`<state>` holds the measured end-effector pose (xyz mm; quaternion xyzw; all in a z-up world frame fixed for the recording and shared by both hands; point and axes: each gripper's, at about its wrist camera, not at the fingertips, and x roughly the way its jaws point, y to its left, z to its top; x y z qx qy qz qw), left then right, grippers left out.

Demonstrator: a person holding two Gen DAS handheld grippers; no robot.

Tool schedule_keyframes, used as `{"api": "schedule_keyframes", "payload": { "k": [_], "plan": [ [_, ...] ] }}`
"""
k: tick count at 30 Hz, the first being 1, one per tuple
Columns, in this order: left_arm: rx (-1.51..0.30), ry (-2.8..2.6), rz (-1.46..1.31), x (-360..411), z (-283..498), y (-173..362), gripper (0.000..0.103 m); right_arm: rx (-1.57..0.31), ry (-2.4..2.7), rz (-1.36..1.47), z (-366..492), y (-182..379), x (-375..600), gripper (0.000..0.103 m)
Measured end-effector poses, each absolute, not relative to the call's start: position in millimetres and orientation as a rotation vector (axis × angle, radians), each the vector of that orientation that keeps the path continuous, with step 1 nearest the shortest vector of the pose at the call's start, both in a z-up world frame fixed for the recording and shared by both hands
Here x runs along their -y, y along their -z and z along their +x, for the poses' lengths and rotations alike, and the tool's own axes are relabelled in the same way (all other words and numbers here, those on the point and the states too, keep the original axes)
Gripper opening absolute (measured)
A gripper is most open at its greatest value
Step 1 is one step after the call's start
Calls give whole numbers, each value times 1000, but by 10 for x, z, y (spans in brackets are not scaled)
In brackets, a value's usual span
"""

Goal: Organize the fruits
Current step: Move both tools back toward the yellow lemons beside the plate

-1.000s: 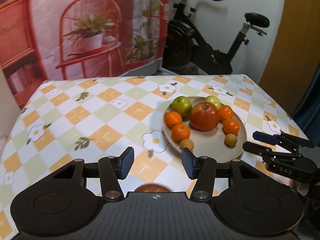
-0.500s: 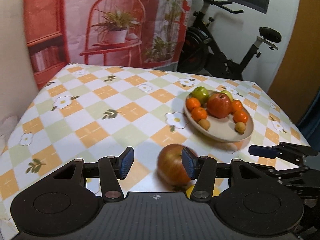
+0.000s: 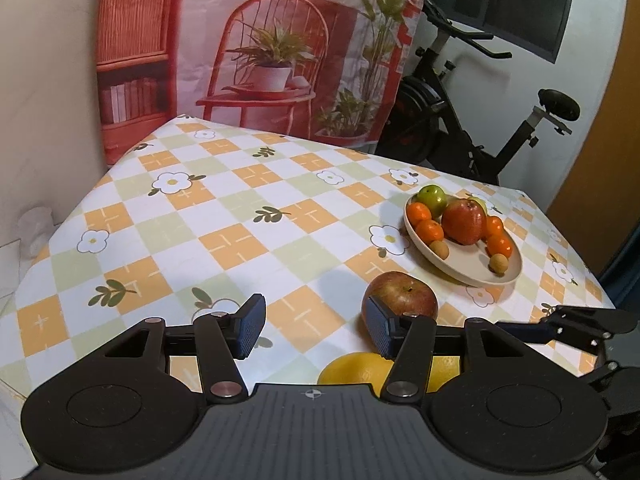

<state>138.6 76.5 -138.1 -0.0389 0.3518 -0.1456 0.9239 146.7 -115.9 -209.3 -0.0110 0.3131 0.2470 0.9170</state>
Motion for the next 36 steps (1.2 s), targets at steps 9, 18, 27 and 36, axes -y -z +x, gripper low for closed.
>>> {"api": "schedule_keyframes", "payload": {
  "k": [9,18,27,36],
  "plan": [
    [-738,314,-99,-748,1432,1489,58,-765,-547,-12,1620,2289,1040,59],
    [-754,330,-82,-650,1468,1532,58,-797,-562,14,1675,2402,1048,57],
    [-772,381,-85,-538,1522,1561,56,-775,-586,2,1642,2404,1096,48],
    [-765,471,-34,-218,1604,1520,55,-750,-455,82,1669,2443,1583,48]
  ]
}}
